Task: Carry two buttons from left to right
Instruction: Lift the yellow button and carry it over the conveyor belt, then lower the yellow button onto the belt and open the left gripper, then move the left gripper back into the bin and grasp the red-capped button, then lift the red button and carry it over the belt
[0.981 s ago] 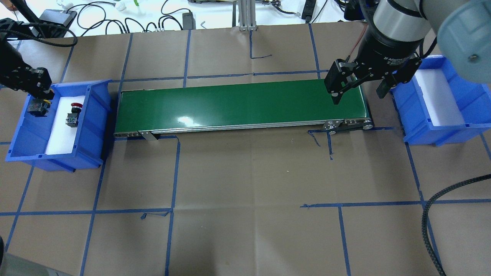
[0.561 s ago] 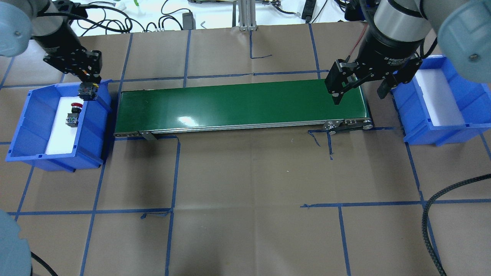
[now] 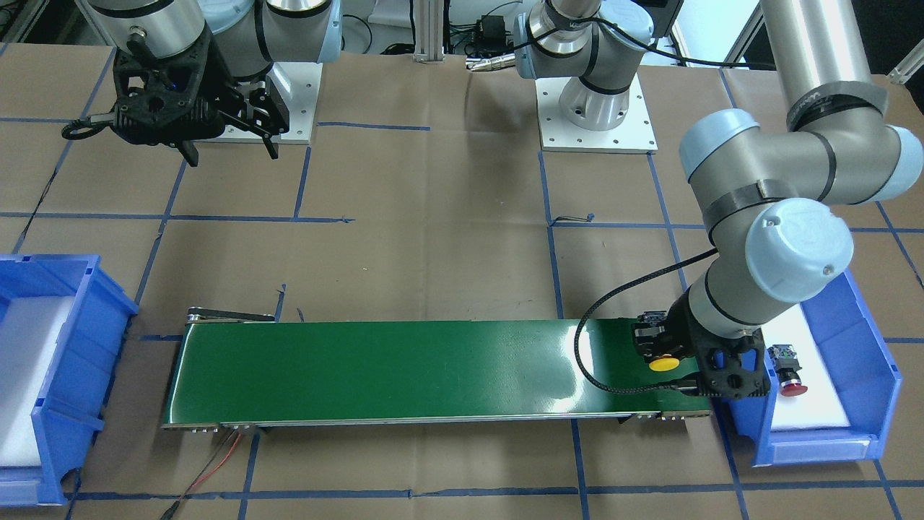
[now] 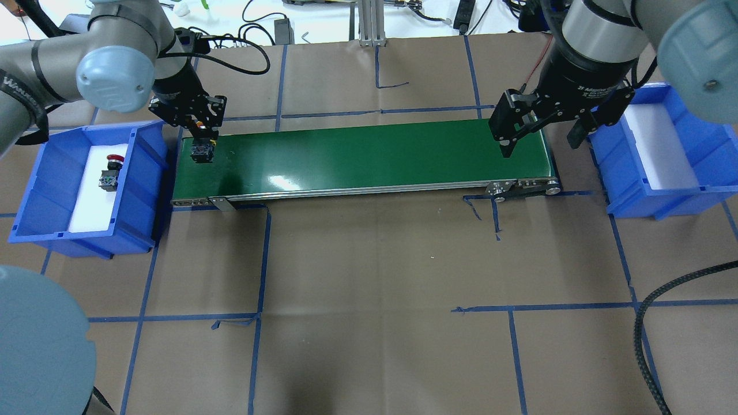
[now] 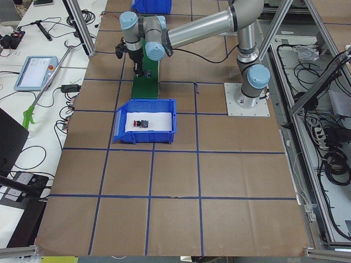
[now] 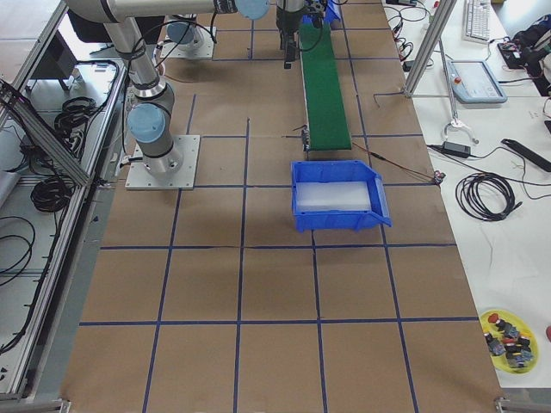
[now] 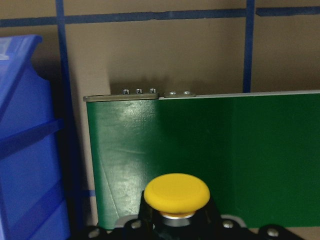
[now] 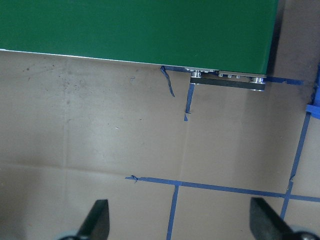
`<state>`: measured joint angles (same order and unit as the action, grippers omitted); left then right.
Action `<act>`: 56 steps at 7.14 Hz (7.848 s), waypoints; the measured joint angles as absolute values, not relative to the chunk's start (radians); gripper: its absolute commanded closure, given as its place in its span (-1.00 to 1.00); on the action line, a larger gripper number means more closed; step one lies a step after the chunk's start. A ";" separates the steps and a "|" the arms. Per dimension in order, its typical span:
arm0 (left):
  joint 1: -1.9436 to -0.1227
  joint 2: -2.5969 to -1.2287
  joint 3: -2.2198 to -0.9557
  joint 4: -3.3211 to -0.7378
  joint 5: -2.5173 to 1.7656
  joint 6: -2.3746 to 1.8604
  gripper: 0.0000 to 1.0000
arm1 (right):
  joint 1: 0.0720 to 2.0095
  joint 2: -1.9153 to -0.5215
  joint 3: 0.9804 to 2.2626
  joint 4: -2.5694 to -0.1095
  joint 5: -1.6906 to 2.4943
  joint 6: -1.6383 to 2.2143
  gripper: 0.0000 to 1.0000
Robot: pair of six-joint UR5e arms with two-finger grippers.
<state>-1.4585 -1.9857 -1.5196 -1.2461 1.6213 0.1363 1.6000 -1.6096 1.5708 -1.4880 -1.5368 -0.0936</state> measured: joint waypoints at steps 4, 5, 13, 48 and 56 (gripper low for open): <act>-1.461 -2.006 -1.667 -1.014 1.625 0.131 -0.85 | 1.600 -1.608 1.571 -1.488 -1.536 -0.094 -0.99; -1.460 -2.006 -1.672 -1.005 1.623 0.128 -1.00 | 1.600 -1.608 1.571 -1.488 -1.536 -0.094 -0.99; -1.463 -1.879 -1.476 -1.317 1.617 0.127 -1.00 | 1.600 -1.611 1.571 -1.486 -1.537 -0.094 -0.99; -1.040 -1.994 -1.606 -1.053 1.555 0.626 0.84 | 1.597 -1.604 1.571 -1.485 -1.538 -0.095 -0.99; -1.265 -1.897 -1.398 -1.448 1.579 0.327 0.84 | 1.592 -1.603 1.568 -1.496 -1.538 -0.096 -0.99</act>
<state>-1.2651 -1.8971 -1.3982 -1.4475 1.5791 0.3267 1.5919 -1.6033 1.5683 -1.4958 -1.5383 -0.0956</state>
